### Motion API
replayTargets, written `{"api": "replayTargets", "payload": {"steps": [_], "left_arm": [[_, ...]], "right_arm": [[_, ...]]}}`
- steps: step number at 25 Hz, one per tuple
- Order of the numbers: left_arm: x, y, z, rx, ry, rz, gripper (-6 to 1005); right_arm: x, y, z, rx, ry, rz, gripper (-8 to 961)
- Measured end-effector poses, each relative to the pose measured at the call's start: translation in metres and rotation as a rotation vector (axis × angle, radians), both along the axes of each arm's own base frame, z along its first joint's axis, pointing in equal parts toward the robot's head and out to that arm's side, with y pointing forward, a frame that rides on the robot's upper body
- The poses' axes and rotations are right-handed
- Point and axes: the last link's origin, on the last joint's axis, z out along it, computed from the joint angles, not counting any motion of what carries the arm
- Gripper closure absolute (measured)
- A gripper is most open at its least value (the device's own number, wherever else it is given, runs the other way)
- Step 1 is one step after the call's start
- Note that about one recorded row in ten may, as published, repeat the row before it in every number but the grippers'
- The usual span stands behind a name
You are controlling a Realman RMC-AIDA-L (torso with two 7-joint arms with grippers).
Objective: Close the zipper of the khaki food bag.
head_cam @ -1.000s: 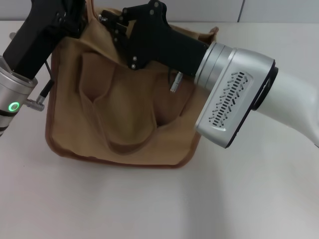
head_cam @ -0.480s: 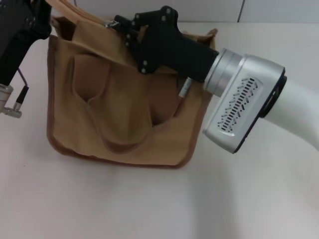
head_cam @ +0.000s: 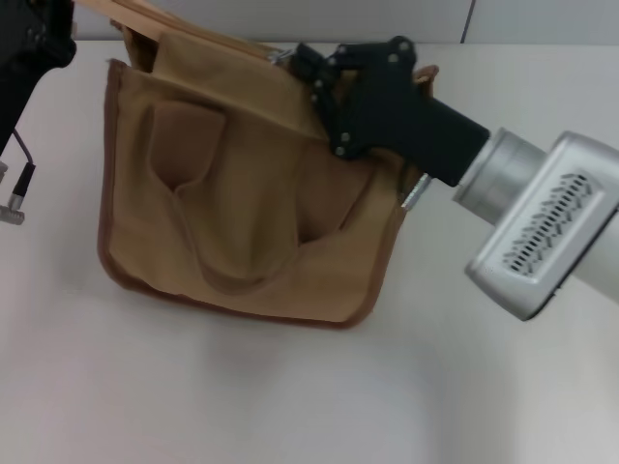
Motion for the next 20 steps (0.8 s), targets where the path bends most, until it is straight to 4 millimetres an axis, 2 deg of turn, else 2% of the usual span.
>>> {"api": "replayTargets", "payload": {"steps": [3, 7, 14, 20], "left_arm": [[-0.006, -0.001, 0.005, 0.028, -0.010, 0.030, 974], [-0.010, -0.001, 0.008, 0.037, -0.005, 0.042, 973], [-0.018, -0.005, 0.013, 0.057, -0.015, 0.074, 973], [-0.020, -0.010, 0.013, 0.058, -0.011, 0.074, 973]], "right_arm": [[0.013, -0.004, 0.007, 0.019, 0.025, -0.035, 947], [0.018, -0.006, 0.010, 0.024, 0.035, -0.052, 947], [0.023, -0.011, 0.013, 0.028, 0.055, -0.056, 948], [0.020, -0.011, 0.012, 0.022, 0.056, -0.041, 948]]}}
